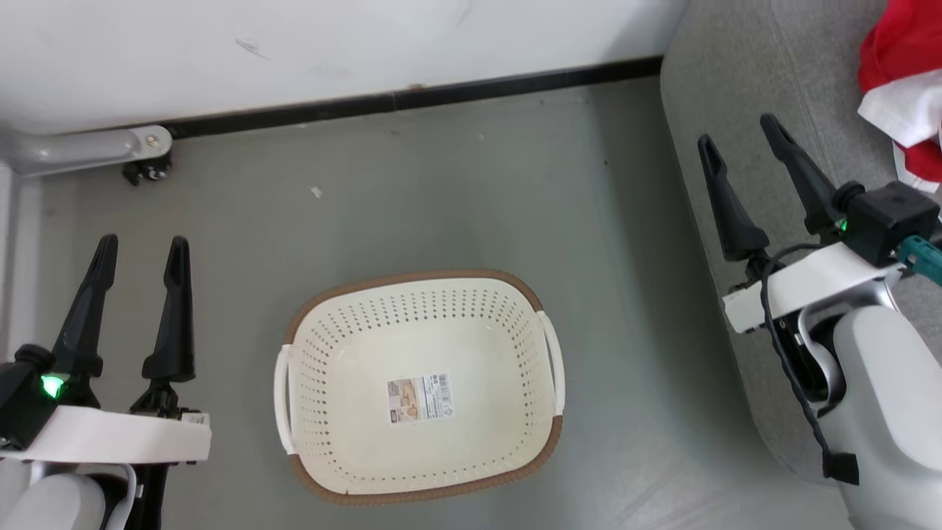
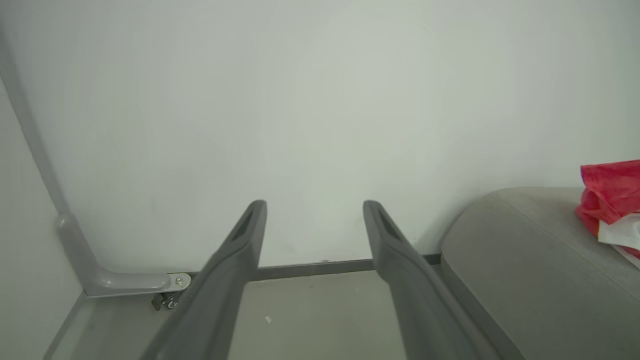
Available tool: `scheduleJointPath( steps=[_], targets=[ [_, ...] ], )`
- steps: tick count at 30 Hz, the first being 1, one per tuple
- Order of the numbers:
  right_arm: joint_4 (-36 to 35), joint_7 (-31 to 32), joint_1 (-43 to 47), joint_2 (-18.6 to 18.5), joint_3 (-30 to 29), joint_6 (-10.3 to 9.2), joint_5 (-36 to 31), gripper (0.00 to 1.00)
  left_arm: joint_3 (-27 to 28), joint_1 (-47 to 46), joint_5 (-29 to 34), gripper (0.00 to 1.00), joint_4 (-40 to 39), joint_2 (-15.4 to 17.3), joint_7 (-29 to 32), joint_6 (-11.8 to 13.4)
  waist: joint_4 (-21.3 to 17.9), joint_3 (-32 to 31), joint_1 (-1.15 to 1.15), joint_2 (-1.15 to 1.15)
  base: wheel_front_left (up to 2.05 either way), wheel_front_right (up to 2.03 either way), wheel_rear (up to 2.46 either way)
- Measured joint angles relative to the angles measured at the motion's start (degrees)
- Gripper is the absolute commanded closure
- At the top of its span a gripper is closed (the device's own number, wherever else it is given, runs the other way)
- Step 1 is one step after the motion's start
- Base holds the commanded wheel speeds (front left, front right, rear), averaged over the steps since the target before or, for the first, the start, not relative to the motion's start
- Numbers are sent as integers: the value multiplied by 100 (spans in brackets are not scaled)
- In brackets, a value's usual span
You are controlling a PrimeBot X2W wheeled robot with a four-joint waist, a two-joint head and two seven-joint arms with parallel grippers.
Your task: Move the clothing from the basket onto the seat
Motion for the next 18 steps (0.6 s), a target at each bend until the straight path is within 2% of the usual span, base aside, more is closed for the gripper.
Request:
scheduleJointPath(
  steps=[7, 18],
  targets=[
    [87, -1, 378, -29, -90, 0, 1, 0, 144, 361, -63, 0, 272, -125, -78, -31, 219, -374, 0, 0, 0, 0, 0],
    [-181, -2, 943, -5, -331, 0, 10, 0, 258, 785, -36, 0, 604, -312, -100, -293, 487, -946, 0, 0, 0, 0, 0]
  ],
)
